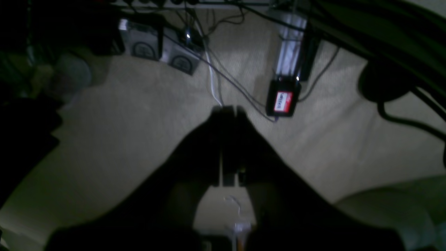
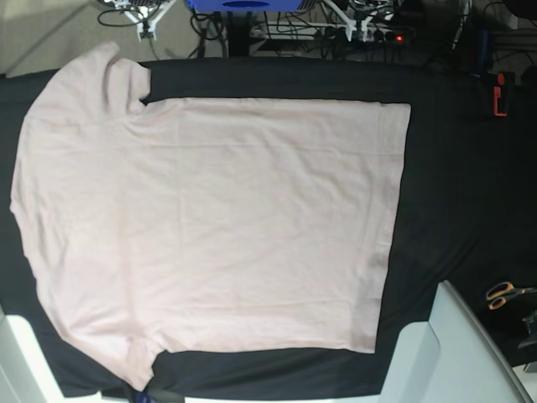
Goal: Fold the T-shirt properly
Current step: 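Move both grippers from rest toward the shirt's shoulder corners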
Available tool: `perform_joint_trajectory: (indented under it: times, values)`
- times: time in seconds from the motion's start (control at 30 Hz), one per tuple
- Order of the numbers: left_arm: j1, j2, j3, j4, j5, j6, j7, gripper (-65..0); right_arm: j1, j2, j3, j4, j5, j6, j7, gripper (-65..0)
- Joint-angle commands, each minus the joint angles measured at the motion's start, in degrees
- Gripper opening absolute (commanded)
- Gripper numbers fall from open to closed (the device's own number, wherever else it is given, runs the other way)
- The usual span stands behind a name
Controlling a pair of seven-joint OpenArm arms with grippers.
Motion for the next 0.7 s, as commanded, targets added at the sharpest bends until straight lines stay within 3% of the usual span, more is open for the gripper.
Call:
perform_joint_trajectory:
  times: [0.0,0.2,0.57,0.67]
  values:
    - [1.29,-0.21,0.01,1.22,-0.26,0.00,-0.38,-65.0,-0.05,0.14,0.19,0.16,0.28,0.23,0.15,-62.0]
    - [5.33,-0.30,0.01,8.52,0.00,0.00,-0.38,-65.0,-1.80,-0.03,0.19,3.15,0.28,0.32,0.32,-62.1]
    - [5.77,-1.35,0.10,9.22,-0.26,0.00,-0.38,-65.0,-3.48,-0.03,0.19,5.18,0.28,0.23,0.15,-65.0]
    - [8.93,-1.97,-0.16,14.23,-0.08,-0.09,-0.38,-65.0,-7.17,-0.03,0.27,11.15,0.36,0.23,-1.61,-65.0]
